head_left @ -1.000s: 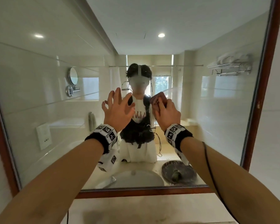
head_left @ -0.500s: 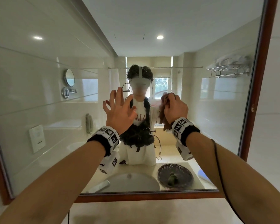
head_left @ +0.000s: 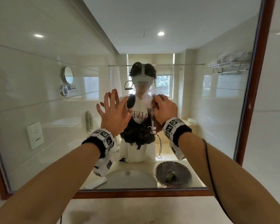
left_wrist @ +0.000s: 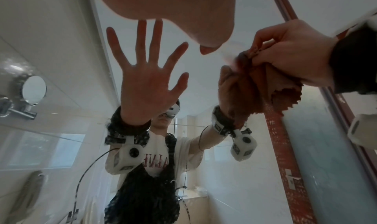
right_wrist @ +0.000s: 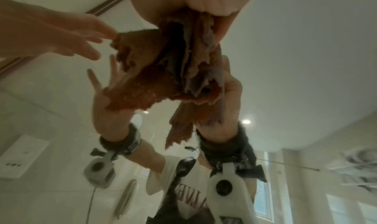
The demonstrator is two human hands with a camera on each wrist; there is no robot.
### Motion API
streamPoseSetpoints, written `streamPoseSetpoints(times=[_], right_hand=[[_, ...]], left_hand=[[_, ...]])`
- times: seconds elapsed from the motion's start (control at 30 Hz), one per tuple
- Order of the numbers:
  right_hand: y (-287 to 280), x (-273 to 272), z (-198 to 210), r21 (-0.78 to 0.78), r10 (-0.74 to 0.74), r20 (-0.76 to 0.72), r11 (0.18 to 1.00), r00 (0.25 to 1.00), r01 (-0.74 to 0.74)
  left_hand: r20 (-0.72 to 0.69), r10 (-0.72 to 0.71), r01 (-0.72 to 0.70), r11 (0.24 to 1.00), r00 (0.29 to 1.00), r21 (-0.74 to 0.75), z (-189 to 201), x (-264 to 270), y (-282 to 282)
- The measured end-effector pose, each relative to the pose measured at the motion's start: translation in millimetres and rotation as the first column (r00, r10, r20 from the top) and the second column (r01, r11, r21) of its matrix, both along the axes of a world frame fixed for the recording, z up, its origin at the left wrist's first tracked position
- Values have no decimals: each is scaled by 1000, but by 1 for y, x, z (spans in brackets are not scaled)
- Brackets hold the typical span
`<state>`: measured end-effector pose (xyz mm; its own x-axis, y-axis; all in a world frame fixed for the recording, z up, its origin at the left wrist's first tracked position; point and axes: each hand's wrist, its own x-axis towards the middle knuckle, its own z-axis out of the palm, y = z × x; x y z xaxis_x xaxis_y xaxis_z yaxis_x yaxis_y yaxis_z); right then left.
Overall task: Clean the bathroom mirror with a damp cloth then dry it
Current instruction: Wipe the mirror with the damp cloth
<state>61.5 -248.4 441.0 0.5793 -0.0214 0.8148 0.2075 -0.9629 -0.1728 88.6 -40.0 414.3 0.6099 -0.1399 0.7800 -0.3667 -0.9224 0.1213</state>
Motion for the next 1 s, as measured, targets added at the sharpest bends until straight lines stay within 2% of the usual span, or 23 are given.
streamPoseSetpoints(times=[0.17, 0.23, 0.33, 0.43, 0.57, 0.77, 0.83, 0.9, 1.0], right_hand=[[-63, -21, 35, 278, -145, 38, 952, 989, 129], [-78, -23, 44, 323, -197, 42, 930, 980, 173], [-73, -21, 42, 357, -216, 18, 913, 976, 195], [-48, -16, 29, 377, -184, 64, 915, 981, 147], [-5, -6, 14, 304, -76, 122, 952, 990, 35], [87, 15, -6, 95, 61, 58, 993, 996, -67], [119, 18, -15, -12, 73, 4, 997, 997, -73], [138, 19, -20, -55, 62, -30, 996, 998, -64], [132, 21, -18, -73, 45, -68, 996, 997, -50]], left_hand=[[15, -14, 14, 1000, 1000, -5, 7, -2, -11], [19, -13, 14, 1000, 1000, -17, 7, -2, -10], [-1, 11, -11, 1000, 1000, -20, 6, -4, -3], [-8, 35, -35, 999, 999, -18, 5, -4, 10], [-3, 39, -39, 999, 999, -22, 4, -3, 24], [5, 18, -18, 999, 1000, -37, 1, -3, 65], [-4, 22, -22, 998, 1000, -51, 2, 0, 80], [-25, 22, -23, 998, 999, -63, 1, 3, 90], [-34, 22, -24, 999, 999, -47, 0, 6, 97]])
